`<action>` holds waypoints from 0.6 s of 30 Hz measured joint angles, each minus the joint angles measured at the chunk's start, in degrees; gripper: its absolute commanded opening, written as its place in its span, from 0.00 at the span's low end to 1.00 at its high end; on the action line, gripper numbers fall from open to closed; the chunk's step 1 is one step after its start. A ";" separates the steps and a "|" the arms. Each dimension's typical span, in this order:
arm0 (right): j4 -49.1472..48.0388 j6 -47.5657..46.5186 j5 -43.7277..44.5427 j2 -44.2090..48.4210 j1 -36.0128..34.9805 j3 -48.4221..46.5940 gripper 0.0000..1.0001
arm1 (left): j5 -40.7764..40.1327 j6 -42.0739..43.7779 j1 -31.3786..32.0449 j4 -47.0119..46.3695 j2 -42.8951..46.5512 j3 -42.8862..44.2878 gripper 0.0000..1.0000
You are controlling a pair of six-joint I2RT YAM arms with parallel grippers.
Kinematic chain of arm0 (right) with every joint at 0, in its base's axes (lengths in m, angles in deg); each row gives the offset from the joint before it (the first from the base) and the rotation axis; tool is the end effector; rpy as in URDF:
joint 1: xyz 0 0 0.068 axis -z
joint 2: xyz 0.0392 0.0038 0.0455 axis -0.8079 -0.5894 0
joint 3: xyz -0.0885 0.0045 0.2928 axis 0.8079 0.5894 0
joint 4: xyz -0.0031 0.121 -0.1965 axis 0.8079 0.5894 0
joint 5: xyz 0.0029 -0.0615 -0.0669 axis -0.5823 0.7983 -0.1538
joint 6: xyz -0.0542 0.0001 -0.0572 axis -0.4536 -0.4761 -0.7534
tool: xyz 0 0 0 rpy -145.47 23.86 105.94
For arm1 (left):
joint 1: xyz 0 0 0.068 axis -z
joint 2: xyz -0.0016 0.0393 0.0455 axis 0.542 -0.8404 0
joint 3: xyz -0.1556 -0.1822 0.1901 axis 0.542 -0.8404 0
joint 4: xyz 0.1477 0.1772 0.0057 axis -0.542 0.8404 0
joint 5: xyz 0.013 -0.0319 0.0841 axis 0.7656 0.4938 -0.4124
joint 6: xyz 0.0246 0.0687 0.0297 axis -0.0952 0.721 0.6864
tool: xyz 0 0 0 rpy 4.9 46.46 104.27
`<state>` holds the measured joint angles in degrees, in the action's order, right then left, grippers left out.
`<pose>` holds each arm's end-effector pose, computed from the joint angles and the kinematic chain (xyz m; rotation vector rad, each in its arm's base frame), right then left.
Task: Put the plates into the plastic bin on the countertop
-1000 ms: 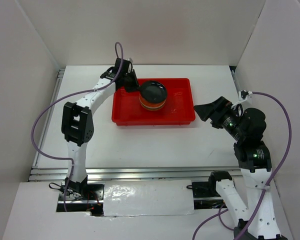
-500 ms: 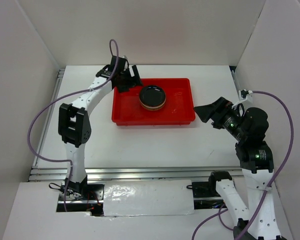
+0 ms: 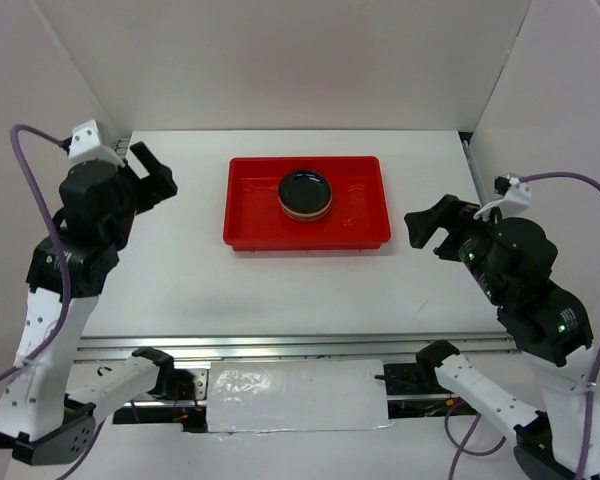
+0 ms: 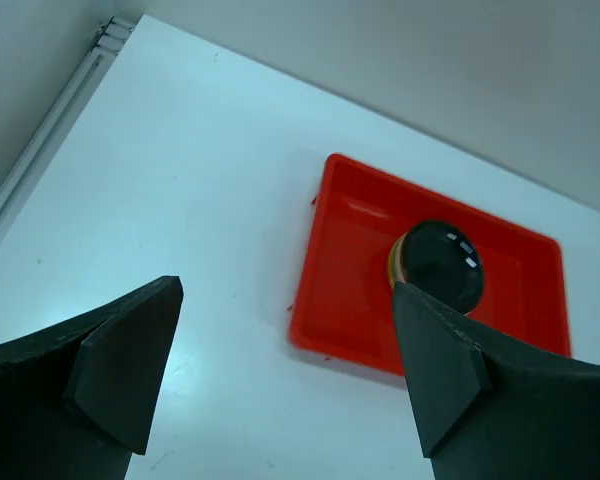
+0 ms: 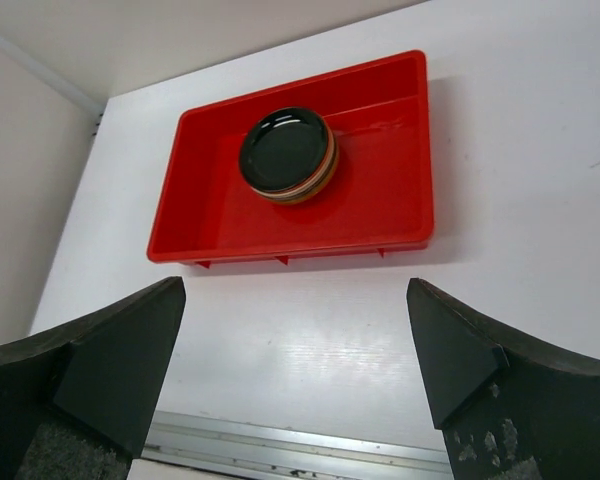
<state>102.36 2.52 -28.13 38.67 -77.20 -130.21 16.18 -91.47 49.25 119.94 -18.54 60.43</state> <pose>0.0651 0.0125 0.4455 0.2095 1.8290 0.4247 0.1568 -0.0164 0.4889 -0.5343 1.6895 -0.2157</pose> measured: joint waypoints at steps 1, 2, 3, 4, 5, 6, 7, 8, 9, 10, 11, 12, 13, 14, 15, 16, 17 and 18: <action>0.92 -0.24 3.08 0.02 -2.80 -0.92 1.00 | -0.79 0.24 -0.15 1.07 1.66 -1.25 0.99; 1.75 -0.50 6.08 0.15 -5.31 -1.60 1.00 | -1.09 0.59 -0.17 1.68 3.04 -2.89 0.99; 2.43 -0.72 8.24 0.31 -7.13 -2.05 1.00 | -1.42 1.09 -0.17 3.26 4.42 -5.18 0.99; 3.32 -0.90 10.69 0.55 -9.44 -2.47 1.00 | -1.75 1.22 -0.17 4.04 5.53 -7.41 0.99; 4.28 -0.94 12.85 0.90 -11.41 -2.80 1.00 | -2.08 1.27 -0.20 5.27 7.52 -10.10 0.99; 5.03 -0.92 14.64 1.29 -12.87 -3.02 1.00 | -2.25 1.29 -0.22 6.21 8.68 -12.57 0.99; 6.01 -0.90 16.48 1.75 -14.56 -3.26 1.00 | -2.56 1.29 -0.26 7.63 10.32 -15.13 0.99; 6.88 -0.85 18.16 2.36 -16.04 -3.37 1.00 | -3.04 1.25 -0.28 9.01 12.37 -17.42 0.99; 7.43 -0.76 19.52 3.02 -17.11 -3.45 1.00 | -3.48 1.22 -0.28 10.36 14.08 -18.67 0.99; 7.96 -0.57 20.96 3.76 -18.25 -3.52 1.00 | -4.02 1.18 -0.33 11.41 16.63 -19.85 0.99; 8.46 -0.35 22.23 4.63 -19.17 -3.52 1.00 | -4.37 1.18 -0.42 11.98 18.91 -20.59 0.99; 8.98 -0.04 23.26 5.51 -19.87 -3.52 1.00 | -4.57 1.16 -0.48 12.41 21.24 -21.11 0.99; 9.44 0.24 24.28 6.49 -20.46 -3.52 1.00 | -4.83 1.14 -0.55 12.41 23.56 -21.53 0.99; 9.99 0.61 25.46 7.45 -20.87 -3.52 1.00 | -5.07 1.11 -0.57 12.52 25.68 -21.75 0.99; 10.34 0.76 26.08 8.52 -21.33 -3.52 1.00 | -5.29 1.11 -0.59 12.66 27.36 -21.84 0.99; 10.71 1.09 26.97 9.53 -21.77 -3.50 1.00 | -5.57 1.05 -0.59 12.63 28.55 -21.99 0.99; 10.99 1.38 27.69 10.27 -22.10 -3.45 1.00 | -5.88 1.03 -0.59 12.72 29.00 -22.16 0.99; 11.15 1.75 28.33 11.04 -22.53 -3.30 1.00 | -6.05 1.01 -0.59 12.76 29.03 -22.47 0.99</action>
<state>113.51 4.27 0.19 49.71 -99.73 -133.51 10.13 -90.46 48.66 132.71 10.49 37.97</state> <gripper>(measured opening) 0.997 0.993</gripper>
